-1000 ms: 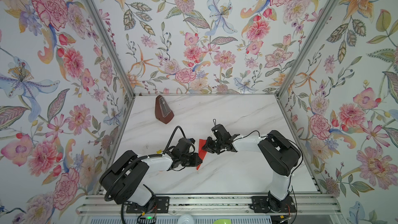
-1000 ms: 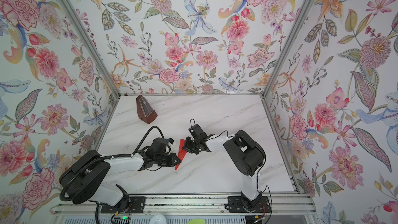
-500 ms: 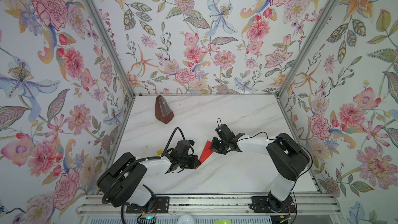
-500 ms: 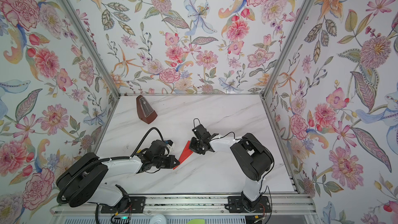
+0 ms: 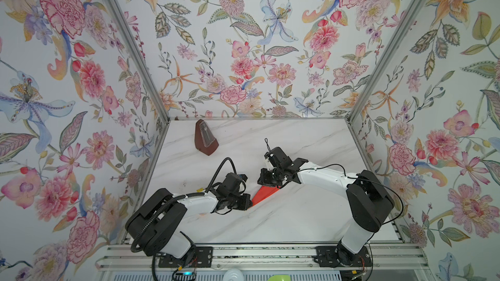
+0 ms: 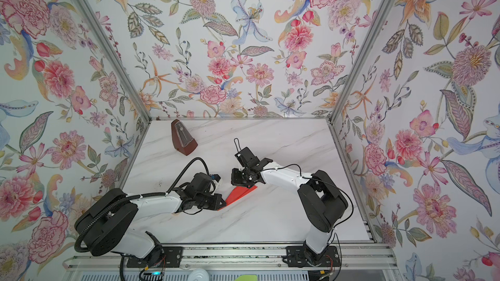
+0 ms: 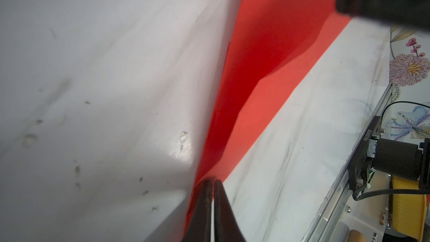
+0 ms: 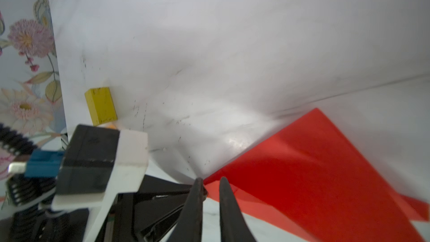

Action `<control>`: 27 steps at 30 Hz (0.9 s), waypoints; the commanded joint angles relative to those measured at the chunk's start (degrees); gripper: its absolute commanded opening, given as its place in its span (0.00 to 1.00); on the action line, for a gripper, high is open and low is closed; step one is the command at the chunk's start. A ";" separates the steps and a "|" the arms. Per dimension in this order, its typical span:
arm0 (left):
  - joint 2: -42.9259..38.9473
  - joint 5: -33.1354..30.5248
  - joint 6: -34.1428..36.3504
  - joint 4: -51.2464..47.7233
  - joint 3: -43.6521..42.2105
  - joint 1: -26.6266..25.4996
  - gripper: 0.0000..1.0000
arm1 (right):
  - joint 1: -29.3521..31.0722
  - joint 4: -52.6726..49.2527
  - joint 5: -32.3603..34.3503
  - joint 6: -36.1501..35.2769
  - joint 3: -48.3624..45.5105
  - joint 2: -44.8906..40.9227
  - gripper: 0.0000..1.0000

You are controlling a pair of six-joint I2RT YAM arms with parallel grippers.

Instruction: Fold a paper plane with a square sheet of paper (fold left side to right side)

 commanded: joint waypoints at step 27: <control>3.11 -4.98 1.59 -8.54 -2.57 -0.25 0.05 | 3.36 -3.43 -2.46 -3.92 -3.32 10.11 0.03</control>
